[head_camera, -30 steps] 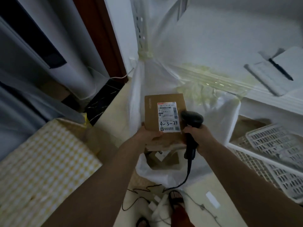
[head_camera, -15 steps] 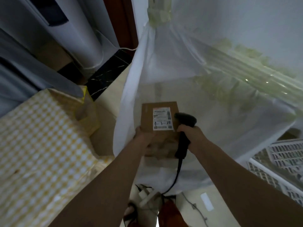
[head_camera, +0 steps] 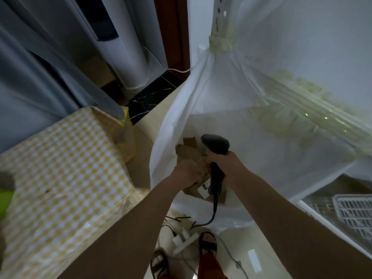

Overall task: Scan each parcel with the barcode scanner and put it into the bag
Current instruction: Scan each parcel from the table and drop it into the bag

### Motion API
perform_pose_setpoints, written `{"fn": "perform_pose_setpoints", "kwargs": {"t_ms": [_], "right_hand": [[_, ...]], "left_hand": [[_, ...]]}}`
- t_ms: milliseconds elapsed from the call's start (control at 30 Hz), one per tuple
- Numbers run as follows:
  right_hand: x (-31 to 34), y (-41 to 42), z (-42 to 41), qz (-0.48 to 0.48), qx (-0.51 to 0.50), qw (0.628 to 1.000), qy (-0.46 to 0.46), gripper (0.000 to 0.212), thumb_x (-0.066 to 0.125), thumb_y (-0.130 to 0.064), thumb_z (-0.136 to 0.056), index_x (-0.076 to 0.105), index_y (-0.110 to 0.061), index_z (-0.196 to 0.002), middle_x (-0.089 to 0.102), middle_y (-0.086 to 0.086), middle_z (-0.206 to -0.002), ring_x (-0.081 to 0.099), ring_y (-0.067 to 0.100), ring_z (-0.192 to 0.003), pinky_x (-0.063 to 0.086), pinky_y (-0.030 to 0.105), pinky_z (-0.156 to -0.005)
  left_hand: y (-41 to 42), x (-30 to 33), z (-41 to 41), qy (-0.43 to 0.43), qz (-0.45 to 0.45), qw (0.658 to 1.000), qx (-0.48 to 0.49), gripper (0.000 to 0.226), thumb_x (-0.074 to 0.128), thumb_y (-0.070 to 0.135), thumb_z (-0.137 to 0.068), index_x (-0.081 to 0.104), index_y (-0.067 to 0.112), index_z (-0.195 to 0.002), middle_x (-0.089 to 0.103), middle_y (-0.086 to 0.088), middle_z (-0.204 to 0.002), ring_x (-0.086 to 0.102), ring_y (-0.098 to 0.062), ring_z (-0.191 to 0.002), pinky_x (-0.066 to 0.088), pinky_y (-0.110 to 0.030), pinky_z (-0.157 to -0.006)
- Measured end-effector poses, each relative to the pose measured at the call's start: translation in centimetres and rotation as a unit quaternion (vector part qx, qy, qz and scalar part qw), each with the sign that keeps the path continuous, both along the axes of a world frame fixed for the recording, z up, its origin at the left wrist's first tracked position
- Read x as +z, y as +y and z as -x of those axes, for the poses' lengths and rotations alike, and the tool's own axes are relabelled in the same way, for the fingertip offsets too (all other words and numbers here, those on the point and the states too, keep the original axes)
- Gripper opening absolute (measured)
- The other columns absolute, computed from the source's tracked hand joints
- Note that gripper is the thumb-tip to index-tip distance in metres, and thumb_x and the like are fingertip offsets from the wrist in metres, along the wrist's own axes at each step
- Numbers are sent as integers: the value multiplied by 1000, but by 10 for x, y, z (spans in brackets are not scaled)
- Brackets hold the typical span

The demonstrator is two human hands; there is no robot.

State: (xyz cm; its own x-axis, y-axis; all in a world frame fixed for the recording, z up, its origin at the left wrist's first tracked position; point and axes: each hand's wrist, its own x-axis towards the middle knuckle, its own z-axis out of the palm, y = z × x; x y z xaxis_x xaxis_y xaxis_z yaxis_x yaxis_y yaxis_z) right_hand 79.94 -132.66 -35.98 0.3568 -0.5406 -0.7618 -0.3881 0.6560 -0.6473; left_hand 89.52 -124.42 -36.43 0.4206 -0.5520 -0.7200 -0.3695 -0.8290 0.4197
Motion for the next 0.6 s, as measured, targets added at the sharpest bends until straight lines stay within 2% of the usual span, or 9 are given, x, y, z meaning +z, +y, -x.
{"fn": "perform_pose_setpoints", "kwargs": {"t_ms": [67,133,200,300,433,600], "right_hand": [[20,15,-3,23,37,999,3,12,68,-1,-78,64,1,-90,60,16,-71,60,29,-64,54,36,-64],[39,32,-7,44,72,996,0,19,70,-3,-76,66,1,-94,65,20,-78,65,33,-73,57,43,-75],[60,54,-12,50,113,992,-21,20,68,-1,-78,67,3,-97,65,20,-83,65,31,-77,55,42,-80],[88,95,-21,54,169,982,-57,9,65,2,-82,63,-1,-90,61,12,-75,64,23,-69,51,34,-69],[112,163,-35,85,231,966,-77,16,65,6,-80,59,-8,-76,58,12,-69,60,23,-63,46,30,-58],[138,268,-52,110,314,938,-94,12,66,4,-78,61,-6,-83,58,11,-74,60,23,-71,48,28,-64]], "left_hand": [[18,18,-2,0,18,1000,-25,31,61,17,-92,64,6,-120,65,-13,-122,61,-22,-103,46,-27,-86],[38,33,-7,-7,34,999,-23,32,60,21,-94,62,5,-122,64,-12,-122,54,-15,-94,41,-21,-79],[61,57,-11,-36,46,998,-35,37,56,27,-97,56,7,-128,60,-10,-127,53,-15,-102,39,-20,-82],[105,85,-25,-63,34,997,-25,53,58,33,-95,41,13,-141,46,-8,-143,47,-22,-128,39,-27,-100],[188,118,-44,-133,12,991,-23,54,55,34,-96,39,14,-143,47,-9,-143,47,-25,-129,41,-32,-103],[329,141,-51,-180,-26,983,35,57,52,34,-98,32,20,-149,42,-6,-147,45,-25,-132,41,-33,-103]]}}
